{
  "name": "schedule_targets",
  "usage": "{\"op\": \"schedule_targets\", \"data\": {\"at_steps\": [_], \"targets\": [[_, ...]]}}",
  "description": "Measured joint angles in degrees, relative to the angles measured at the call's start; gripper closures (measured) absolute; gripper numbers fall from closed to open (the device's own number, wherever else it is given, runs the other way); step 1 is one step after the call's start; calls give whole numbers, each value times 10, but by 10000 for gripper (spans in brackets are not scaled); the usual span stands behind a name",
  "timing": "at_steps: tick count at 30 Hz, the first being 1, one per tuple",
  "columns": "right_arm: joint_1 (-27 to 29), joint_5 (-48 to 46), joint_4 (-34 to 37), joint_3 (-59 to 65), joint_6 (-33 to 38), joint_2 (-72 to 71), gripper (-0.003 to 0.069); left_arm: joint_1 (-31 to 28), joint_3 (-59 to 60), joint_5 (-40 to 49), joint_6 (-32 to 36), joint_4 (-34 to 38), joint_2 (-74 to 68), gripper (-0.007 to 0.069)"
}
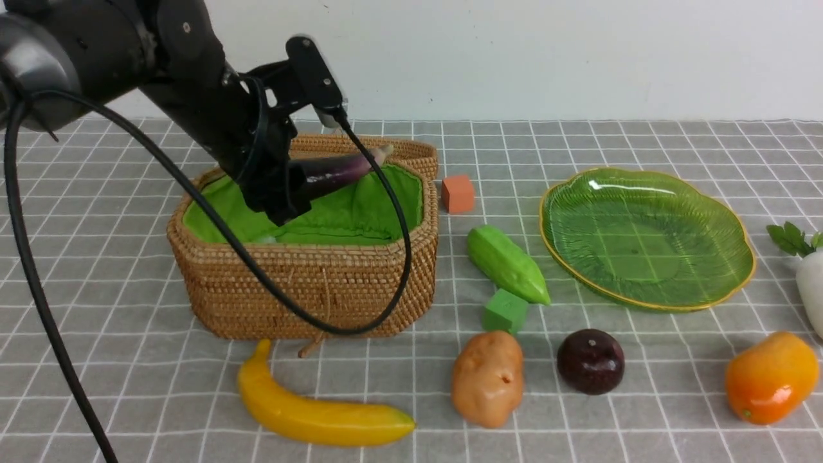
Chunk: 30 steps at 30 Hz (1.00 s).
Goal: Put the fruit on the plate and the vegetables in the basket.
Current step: Use the left arm to grab an eggplant and put it into the left basket, then use the left arm to grab a banana and put it into the right plate
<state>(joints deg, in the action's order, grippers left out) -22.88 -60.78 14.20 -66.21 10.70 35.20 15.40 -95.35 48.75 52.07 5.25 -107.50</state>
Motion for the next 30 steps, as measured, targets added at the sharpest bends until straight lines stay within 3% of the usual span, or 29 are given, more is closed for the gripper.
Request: {"op": "schedule_targets", "data": {"at_steps": [6,11,12,14,15,16,18,20,23,27,30], "targets": [[0,-3,-1,3,-5,-1,614,0,-1,9,-17,-25,4,-28],[0,-1,0,3,-5,-1,614,0,-1,39,-104,-19,27,-1],[0,-1,0,3,-5,-1,614,1,-1,50,-143,-9,37,41],[0,-2,0,3,-5,-2,613,15,4,90,-205,0,70,217],[0,-3,0,3,-5,-2,612,17,4,94,-205,0,72,236],[0,-7,0,3,-5,-2,610,40,22,119,-191,1,94,399],[0,-23,-1,3,-4,-2,609,80,68,160,-149,11,122,585],[0,-46,-1,3,-4,-2,608,136,132,187,-115,26,135,637],[0,-62,-1,3,-2,-2,608,173,206,165,-98,28,131,619],[0,-65,3,3,-2,-3,607,182,262,103,-80,25,113,494],[0,-70,16,3,-1,-3,606,178,291,31,-72,1,88,283]]}}
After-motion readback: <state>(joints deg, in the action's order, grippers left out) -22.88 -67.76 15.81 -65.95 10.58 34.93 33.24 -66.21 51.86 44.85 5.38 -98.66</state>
